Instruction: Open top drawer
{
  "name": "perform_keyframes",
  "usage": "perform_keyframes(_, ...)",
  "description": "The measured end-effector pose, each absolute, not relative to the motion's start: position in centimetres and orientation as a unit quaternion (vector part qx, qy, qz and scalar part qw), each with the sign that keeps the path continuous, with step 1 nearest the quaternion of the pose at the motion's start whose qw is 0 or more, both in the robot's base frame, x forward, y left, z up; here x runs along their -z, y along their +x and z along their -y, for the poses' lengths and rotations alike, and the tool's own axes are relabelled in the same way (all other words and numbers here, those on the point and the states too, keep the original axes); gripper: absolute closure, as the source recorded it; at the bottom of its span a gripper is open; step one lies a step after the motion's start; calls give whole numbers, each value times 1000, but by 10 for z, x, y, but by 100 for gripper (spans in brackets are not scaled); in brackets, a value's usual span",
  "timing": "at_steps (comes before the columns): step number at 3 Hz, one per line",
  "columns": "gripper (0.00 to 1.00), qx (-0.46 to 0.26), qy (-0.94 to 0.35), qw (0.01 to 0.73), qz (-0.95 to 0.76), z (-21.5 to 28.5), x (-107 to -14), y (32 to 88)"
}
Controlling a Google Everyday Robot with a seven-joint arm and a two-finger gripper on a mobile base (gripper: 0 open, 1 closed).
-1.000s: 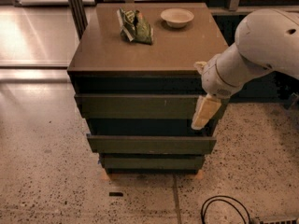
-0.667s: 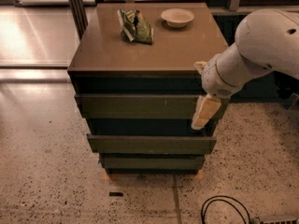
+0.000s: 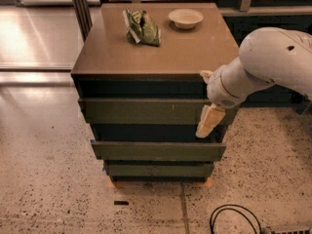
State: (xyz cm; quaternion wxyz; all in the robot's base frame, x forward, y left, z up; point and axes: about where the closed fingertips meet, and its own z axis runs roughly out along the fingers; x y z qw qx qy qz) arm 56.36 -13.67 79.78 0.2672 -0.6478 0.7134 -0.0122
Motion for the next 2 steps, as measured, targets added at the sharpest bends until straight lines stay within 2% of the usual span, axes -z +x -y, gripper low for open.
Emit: perform_keyframes(2, 0, -1, -651, 271, -709, 130, -739, 590)
